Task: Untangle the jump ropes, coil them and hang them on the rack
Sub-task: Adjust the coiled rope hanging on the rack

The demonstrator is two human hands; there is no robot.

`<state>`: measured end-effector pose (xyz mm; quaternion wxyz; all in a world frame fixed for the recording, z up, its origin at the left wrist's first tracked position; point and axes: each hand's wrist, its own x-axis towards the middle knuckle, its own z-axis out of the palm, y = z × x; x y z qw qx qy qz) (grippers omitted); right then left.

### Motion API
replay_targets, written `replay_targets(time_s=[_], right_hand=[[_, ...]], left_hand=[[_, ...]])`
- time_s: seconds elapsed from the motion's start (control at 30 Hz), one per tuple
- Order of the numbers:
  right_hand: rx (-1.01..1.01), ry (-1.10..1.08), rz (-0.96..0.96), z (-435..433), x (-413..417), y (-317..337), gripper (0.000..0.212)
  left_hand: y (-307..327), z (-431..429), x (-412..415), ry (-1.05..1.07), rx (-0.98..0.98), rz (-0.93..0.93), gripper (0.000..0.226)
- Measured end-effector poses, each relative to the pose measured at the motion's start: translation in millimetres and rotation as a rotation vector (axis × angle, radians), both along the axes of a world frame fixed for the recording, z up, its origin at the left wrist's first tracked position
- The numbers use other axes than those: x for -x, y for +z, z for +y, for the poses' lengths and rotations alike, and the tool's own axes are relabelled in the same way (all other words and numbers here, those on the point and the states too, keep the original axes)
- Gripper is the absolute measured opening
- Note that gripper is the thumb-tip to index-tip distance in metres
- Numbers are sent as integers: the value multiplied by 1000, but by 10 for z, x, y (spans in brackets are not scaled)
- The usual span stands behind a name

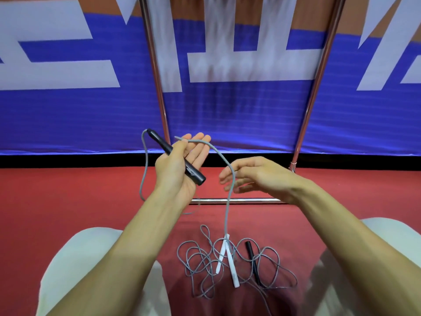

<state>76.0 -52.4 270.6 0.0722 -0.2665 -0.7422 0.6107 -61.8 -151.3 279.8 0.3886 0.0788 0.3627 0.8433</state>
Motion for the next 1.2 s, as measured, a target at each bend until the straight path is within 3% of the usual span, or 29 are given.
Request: replay_targets(time_s=[0.17,0.3,0.4,0.5,0.63,0.7,0.8,0.9,1.03,1.2], right_hand=[[140,182,12,-111,15,-26,25],[218,166,55,-187,31,7,25],[119,-67,105,-120,31,5,17],[148,-370,294,2,13,28,11],[266,-568,562,163,-73,104,12],[369,-638,668,232,-120,136,14],[547,-741,813,306,-161,152,16],[677,-791,893,338,-166,149,12],[712,-763,841,336,-137,126,7],[359,-702,577,298,-80,60,16]], left_hand=[[-27,-9,142,87,-17,-71,11],[-62,7,124,105,39,-9,14],[-95,20,122,66,114,65,15],[-148,48,41,-73,262,171,16],[-216,48,-147,-412,502,602,22],[-225,26,-213,-569,524,765,23],[-206,12,-287,-689,470,781,23],[-178,4,-319,-672,416,779,19],[-185,7,-355,-555,346,708,12],[-143,54,-376,-298,235,560,14]])
